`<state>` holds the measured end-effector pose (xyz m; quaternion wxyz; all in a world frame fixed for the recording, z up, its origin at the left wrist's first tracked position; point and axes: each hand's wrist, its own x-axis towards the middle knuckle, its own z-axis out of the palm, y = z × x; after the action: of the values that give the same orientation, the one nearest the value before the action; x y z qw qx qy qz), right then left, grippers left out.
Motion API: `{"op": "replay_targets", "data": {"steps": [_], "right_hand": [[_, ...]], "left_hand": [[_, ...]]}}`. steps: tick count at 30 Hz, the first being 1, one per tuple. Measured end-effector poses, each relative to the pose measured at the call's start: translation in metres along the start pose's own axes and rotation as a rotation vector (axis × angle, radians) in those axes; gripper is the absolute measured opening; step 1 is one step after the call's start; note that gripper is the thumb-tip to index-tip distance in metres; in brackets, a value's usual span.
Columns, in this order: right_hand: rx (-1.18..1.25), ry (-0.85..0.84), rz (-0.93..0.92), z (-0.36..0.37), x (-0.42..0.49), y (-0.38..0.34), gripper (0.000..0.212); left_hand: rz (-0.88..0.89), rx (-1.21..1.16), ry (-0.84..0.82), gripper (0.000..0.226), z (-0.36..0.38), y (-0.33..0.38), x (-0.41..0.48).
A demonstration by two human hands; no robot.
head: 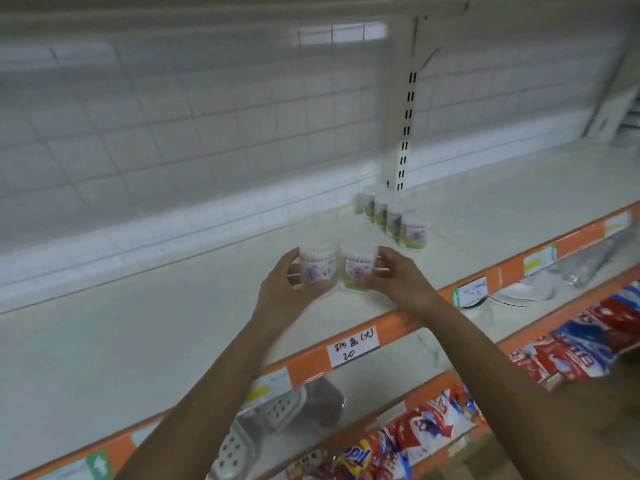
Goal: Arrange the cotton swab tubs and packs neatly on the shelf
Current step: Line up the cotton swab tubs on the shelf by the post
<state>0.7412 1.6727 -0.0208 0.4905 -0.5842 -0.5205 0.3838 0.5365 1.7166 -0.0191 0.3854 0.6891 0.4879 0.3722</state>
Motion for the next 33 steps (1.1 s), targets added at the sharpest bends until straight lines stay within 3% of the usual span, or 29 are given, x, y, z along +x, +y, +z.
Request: {"op": "replay_targets", "data": {"steps": [10,20,29,33], "right_hand": [[-0.082,-0.013,0.02,-0.07,0.037,0.028,0.05],[-0.181,-0.139,-0.013,-0.117,0.047,0.043,0.071],[-0.415,-0.349,-0.156,-0.123,0.053,0.038,0.11],[-0.508,-0.433,-0.276,-0.138,0.051,0.031,0.094]], "left_hand": [[-0.006,-0.02,-0.023,0.071,0.071,0.022,0.041],[-0.051,0.009,0.136,0.069,0.134,0.037,0.045],[-0.127,0.009,0.256,0.07,0.138,0.034,0.036],[-0.15,0.04,0.298,0.07,0.136,0.033,0.032]]}}
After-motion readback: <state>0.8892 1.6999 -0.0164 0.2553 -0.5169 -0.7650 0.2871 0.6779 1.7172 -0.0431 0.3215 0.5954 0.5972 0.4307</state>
